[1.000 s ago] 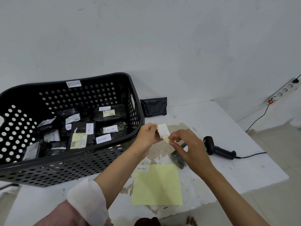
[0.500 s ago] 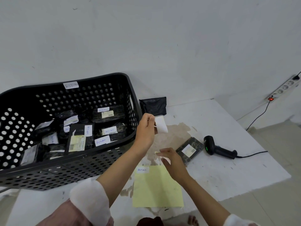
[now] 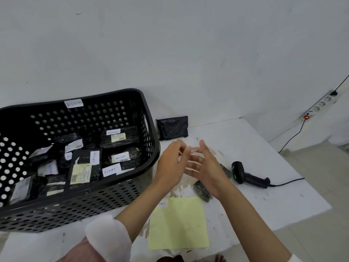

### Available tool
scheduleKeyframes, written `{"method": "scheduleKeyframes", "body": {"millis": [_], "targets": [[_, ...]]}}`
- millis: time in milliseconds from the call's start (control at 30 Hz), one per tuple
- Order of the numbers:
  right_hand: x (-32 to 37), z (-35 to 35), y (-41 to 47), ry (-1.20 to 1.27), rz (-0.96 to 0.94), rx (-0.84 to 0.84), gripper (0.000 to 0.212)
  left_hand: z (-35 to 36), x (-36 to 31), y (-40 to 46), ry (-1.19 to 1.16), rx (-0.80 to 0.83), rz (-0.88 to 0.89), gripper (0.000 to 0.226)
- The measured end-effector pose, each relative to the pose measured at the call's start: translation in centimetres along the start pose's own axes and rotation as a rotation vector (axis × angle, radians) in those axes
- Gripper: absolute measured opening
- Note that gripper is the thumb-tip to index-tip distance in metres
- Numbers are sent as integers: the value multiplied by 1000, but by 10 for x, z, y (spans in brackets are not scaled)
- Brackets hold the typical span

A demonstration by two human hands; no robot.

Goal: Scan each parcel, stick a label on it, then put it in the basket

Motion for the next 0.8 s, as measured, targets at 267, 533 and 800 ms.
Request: {"method": "scheduleKeyframes", "body": {"millis": [267, 533, 800], "targets": [[11, -42, 0, 132, -10, -178, 29, 23, -6, 5, 276, 94, 253, 30], [39, -95, 9, -172, -159, -222, 20, 49, 27, 12, 47, 69, 65, 11], [64, -124, 33, -886, -284, -196, 21, 107, 25, 32, -398, -6, -253, 28]]}}
Point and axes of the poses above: each hand's wrist, its own y-axis towards the middle knuckle, its own z-axis out of the palm, x = y × z, the point moved 8 cm from there along y, towards the middle knuckle, and after that the axes turned 15 degrees about -y, right-handed, at the moved point
